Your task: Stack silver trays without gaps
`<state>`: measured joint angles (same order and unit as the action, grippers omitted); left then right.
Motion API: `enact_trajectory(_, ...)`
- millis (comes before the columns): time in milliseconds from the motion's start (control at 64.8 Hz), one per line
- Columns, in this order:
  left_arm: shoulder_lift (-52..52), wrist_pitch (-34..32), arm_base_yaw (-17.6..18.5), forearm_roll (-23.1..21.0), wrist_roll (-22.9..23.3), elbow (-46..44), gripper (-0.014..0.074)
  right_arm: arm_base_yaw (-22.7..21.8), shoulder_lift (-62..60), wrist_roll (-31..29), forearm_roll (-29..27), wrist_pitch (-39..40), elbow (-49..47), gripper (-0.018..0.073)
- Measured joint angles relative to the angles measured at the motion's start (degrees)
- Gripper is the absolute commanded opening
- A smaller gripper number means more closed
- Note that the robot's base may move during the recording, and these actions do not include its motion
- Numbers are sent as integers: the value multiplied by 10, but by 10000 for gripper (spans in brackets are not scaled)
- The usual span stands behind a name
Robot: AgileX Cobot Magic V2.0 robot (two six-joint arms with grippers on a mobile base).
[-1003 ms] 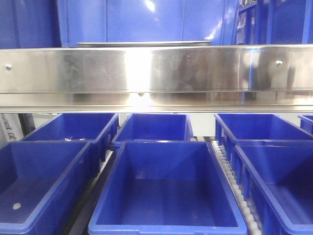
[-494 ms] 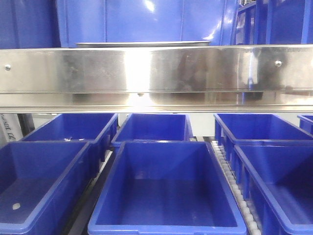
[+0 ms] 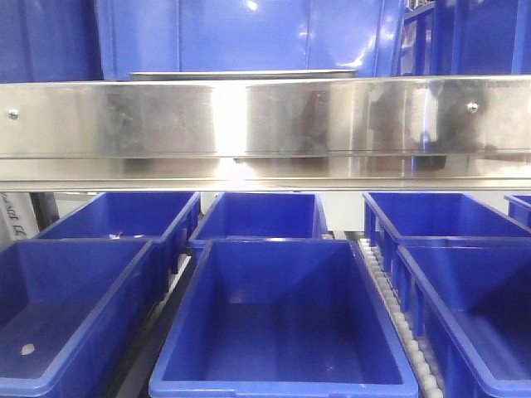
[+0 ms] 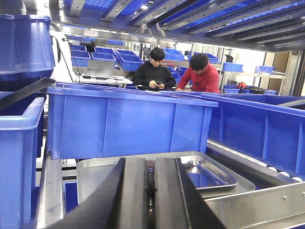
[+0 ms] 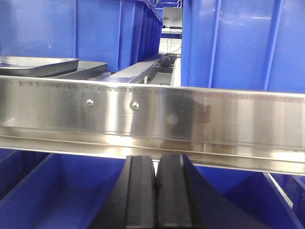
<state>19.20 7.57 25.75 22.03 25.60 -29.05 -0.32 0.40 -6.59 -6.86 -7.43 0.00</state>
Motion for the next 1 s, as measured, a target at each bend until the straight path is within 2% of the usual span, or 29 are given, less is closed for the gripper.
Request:
enact_trajectory(278, 0, 9, 0, 12, -1, 0, 4, 0, 0, 0, 0, 0, 0, -70)
enact_trajectory(386, -14, 26, -19, 7, -9, 11, 4, 0, 0, 0, 0, 0, 0, -70)
enact_trajectory(463, -34, 32, -42, -23, -61, 30, 4, 0, 0, 0, 0, 0, 0, -70)
enact_trajectory(571, -75, 34, -93, -108, -189, 72, 4, -1, 0, 0, 0, 0, 0, -70)
enact_trajectory(679, -119, 32, -149, -178, -293, 122, 4, -1, 0, 0, 0, 0, 0, -70)
enact_trajectory(771, -155, 31, -188, -220, -320, 169, 4, -1, 0, 0, 0, 0, 0, -70)
enact_trajectory(833, -178, 31, -210, -229, -326, 196, 4, -1, 0, 0, 0, 0, 0, -70)
enact_trajectory(1003, -188, -2, -233, -237, -326, 269, 4, -1, -1, 0, 0, 0, 0, -70)
